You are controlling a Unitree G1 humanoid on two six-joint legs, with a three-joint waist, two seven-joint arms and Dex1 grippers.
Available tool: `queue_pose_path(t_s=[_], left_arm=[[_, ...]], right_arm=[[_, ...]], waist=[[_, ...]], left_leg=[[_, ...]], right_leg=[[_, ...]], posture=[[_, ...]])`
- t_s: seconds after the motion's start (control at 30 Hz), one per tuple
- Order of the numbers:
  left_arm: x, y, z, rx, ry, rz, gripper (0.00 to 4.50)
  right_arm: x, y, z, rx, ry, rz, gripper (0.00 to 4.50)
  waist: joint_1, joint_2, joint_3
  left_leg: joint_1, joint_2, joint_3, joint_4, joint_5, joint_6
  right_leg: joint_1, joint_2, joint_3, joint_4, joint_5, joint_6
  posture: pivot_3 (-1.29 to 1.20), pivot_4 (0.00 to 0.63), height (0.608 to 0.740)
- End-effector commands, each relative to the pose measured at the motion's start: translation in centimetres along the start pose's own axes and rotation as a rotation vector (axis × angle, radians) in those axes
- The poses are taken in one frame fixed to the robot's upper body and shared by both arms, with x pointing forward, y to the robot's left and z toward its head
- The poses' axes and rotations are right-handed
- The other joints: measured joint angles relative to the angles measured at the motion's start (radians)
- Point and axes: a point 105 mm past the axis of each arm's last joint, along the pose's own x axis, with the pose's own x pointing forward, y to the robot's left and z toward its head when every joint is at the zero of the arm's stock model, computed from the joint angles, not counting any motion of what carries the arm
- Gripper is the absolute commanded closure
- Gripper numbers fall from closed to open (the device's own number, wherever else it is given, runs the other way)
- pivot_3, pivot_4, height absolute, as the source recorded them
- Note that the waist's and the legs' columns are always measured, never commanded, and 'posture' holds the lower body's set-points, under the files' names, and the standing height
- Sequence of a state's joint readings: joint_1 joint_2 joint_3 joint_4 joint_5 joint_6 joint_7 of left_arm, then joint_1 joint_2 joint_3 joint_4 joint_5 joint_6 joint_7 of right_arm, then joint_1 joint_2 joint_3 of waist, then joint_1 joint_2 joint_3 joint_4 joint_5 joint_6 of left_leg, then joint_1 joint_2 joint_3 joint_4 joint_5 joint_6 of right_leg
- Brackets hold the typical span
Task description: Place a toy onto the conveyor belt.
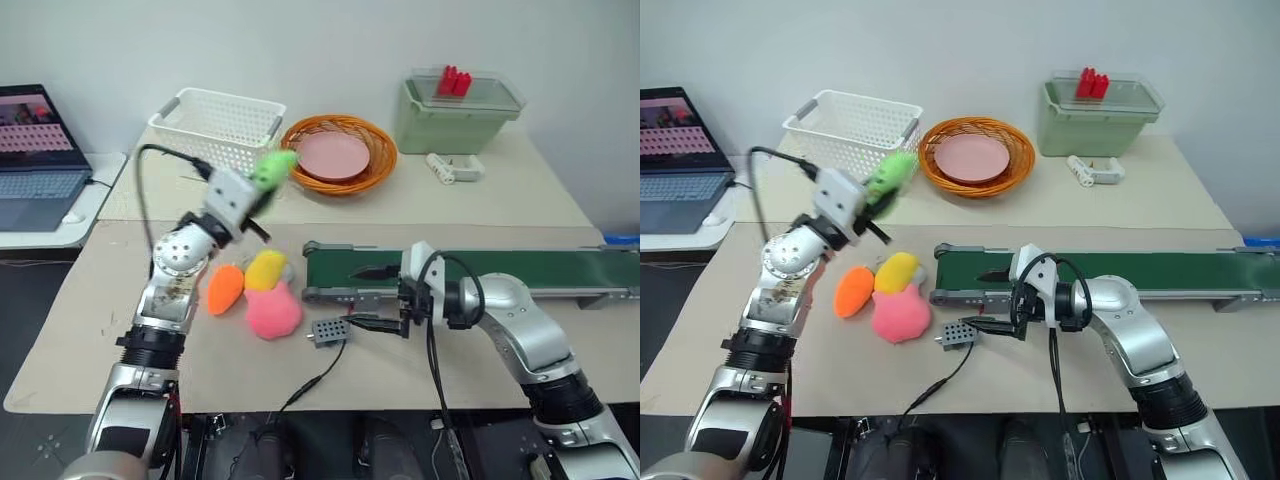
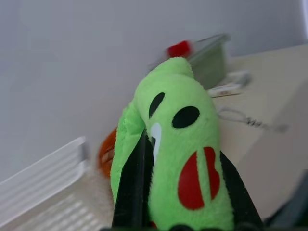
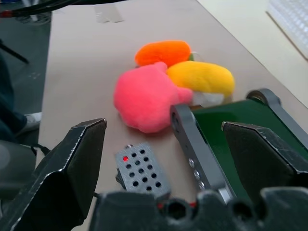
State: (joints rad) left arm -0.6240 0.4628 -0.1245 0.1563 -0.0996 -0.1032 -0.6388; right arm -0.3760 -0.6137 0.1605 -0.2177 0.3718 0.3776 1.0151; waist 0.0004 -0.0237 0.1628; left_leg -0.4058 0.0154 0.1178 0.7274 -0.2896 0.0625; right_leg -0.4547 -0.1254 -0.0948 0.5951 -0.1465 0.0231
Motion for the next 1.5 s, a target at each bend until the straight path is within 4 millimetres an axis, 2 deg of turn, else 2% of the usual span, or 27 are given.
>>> queue_pose_path(t_s=[0.03, 0.13, 0.23, 0.3, 0.6, 0.83, 0.9, 0.93, 0.97, 1.0, 1.2, 1.23, 1.5], left_arm=[[0.6, -1.9, 0.5, 0.111, -0.018, -0.224, 4.3], [0.9, -3.2, 0.1, 0.126, -0.01, -0.344, 4.3], [0.8, -5.1, -1.7, 0.131, 0.087, -0.527, 4.3], [1.0, -5.8, -1.5, 0.111, 0.076, -0.581, 4.3], [2.5, -7.9, -2.1, -0.043, 0.098, -0.663, 4.3], [2.9, -7.9, -3.3, -0.093, 0.166, -0.65, 4.3], [3.1, -7.6, -3.8, -0.085, 0.186, -0.627, 3.38], [3.2, -7.5, -4.0, -0.085, 0.196, -0.615, 3.22], [3.3, -7.4, -4.2, -0.086, 0.204, -0.608, 2.66], [3.4, -7.3, -4.3, -0.085, 0.212, -0.599, 2.44], [4.0, -7.1, -4.6, -0.071, 0.218, -0.564, 0.17], [4.0, -7.1, -4.5, -0.072, 0.216, -0.561, 0.04], [4.7, -6.8, -3.8, -0.101, 0.18, -0.528, 0.04]], right_arm=[[-1.4, -1.4, 0.8, -0.033, -0.029, -0.103, 0.0], [-2.1, -1.9, 0.7, -0.022, -0.025, -0.154, 0.0], [-3.4, -2.4, 0.4, -0.007, -0.026, -0.22, 0.0], [-3.8, -2.4, 0.3, -0.006, -0.021, -0.237, 0.0], [-4.5, -1.3, 0.5, 0.001, -0.02, -0.247, 0.0], [-4.9, -1.1, 0.4, 0.008, -0.015, -0.261, 0.0], [-4.9, -1.1, 0.5, 0.008, -0.016, -0.261, 0.0], [-4.9, -1.1, 0.5, 0.009, -0.015, -0.261, 0.0], [-4.9, -1.1, 0.5, 0.009, -0.016, -0.261, 0.0], [-4.8, -1.0, 0.5, 0.009, -0.015, -0.261, 0.0], [-4.8, -1.0, 0.5, 0.011, -0.017, -0.257, 0.0], [-4.8, -0.9, 0.5, 0.012, -0.017, -0.257, 0.0], [-4.5, -0.9, 0.4, 0.018, -0.02, -0.252, 0.0]], waist=[[-0.002, 0.0, 0.0], [0.002, 0.0, 0.0], [0.007, 0.0, 0.0], [0.011, 0.0, 0.0], [0.011, 0.0, 0.0], [0.011, 0.0, 0.0], [0.011, 0.0, 0.0], [0.011, 0.0, 0.0], [0.011, 0.0, 0.0], [0.012, 0.0, 0.0], [0.012, 0.0, 0.0], [0.012, 0.0, 0.0], [0.012, 0.0, 0.0]], left_leg=[[0.001, 0.0, 0.0, 0.0, 0.001, -0.001], [0.0, 0.001, -0.001, 0.0, 0.001, -0.001], [-0.001, 0.001, -0.001, 0.0, -0.001, 0.001], [-0.001, 0.0, -0.001, 0.0, -0.001, 0.002], [-0.003, 0.0, -0.001, 0.002, -0.002, 0.004], [-0.002, 0.0, -0.002, 0.002, -0.002, 0.005], [-0.002, 0.0, -0.002, 0.002, -0.002, 0.005], [-0.002, 0.0, -0.002, 0.002, -0.002, 0.005], [-0.002, 0.0, -0.002, 0.002, -0.002, 0.005], [-0.002, 0.0, -0.002, 0.002, -0.002, 0.005], [-0.002, 0.0, -0.002, 0.002, -0.003, 0.006], [-0.002, 0.0, -0.002, 0.002, -0.003, 0.006], [-0.002, 0.0, -0.002, 0.002, -0.003, 0.006]], right_leg=[[0.0, 0.001, 0.0, 0.0, 0.0, -0.001], [0.0, 0.002, 0.0, 0.0, 0.0, -0.001], [0.0, 0.001, 0.002, 0.0, -0.001, -0.001], [0.0, 0.001, 0.001, 0.0, -0.001, -0.001], [0.0, 0.001, 0.002, -0.001, 0.0, 0.001], [0.0, 0.001, 0.003, 0.0, 0.0, 0.001], [0.0, 0.001, 0.003, 0.0, 0.0, 0.001], [0.0, 0.001, 0.003, -0.001, 0.0, 0.001], [0.0, 0.001, 0.003, -0.001, 0.0, 0.001], [0.0, 0.001, 0.003, -0.001, 0.0, 0.001], [0.0, 0.0, 0.003, 0.0, 0.0, 0.001], [0.0, 0.0, 0.003, 0.0, 0.0, 0.001], [0.0, 0.0, 0.003, 0.0, 0.0, 0.001]], posture=[[0.0, 0.15, 0.74], [0.0, 0.15, 0.74], [0.0, 0.15, 0.74], [0.0, 0.15, 0.74], [0.0, 0.15, 0.74], [0.0, 0.15, 0.74], [0.0, 0.15, 0.74], [0.0, 0.15, 0.74], [0.0, 0.15, 0.74], [0.0, 0.15, 0.74], [0.0, 0.15, 0.74], [0.0, 0.15, 0.74], [0.0, 0.15, 0.74]])
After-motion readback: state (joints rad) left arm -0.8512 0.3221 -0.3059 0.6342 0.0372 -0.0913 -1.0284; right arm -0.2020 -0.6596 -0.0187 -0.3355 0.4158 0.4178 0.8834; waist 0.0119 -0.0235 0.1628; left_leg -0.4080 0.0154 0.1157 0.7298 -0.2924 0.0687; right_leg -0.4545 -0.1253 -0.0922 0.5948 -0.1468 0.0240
